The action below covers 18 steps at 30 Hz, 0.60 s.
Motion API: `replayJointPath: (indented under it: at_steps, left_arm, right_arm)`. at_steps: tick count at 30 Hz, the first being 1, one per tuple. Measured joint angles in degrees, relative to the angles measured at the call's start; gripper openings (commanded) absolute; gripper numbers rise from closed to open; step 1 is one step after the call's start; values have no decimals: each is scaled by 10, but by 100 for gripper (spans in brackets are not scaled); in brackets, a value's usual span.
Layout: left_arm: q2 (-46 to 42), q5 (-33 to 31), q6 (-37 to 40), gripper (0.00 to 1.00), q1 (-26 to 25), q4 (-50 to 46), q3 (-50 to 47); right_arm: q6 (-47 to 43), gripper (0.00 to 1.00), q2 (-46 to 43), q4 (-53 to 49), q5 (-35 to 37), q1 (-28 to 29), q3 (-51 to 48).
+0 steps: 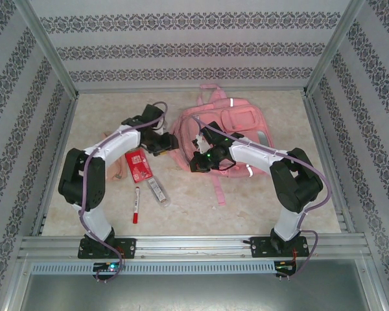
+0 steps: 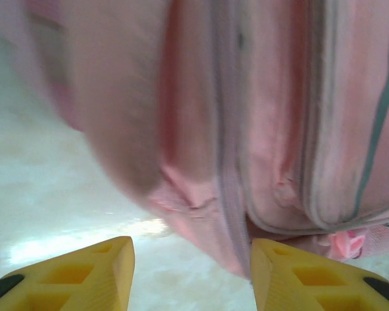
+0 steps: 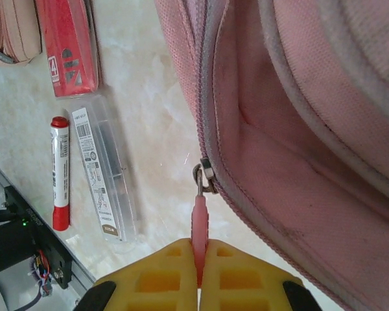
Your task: Pack the student bag
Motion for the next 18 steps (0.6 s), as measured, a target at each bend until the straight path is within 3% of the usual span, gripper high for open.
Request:
replayJointPath:
  at_steps: [4, 11, 13, 16, 18]
  left_arm:
    - [6, -19, -51, 51, -38, 52, -17]
    - [38, -52, -97, 49, -45, 96, -21]
    - [41, -58, -103, 39, -47, 100, -21]
    - [44, -70, -105, 10, -49, 98, -20]
    - [49, -74, -104, 0, -49, 93, -15]
  right_arm:
    - [0, 0, -6, 12, -11, 0, -14]
    - [2, 0, -34, 36, -13, 0, -40]
    - [2, 0, -43, 39, -10, 0, -44]
    - [0, 0, -51, 27, -2, -2, -45]
    - [-5, 0, -55, 9, 12, -2, -45]
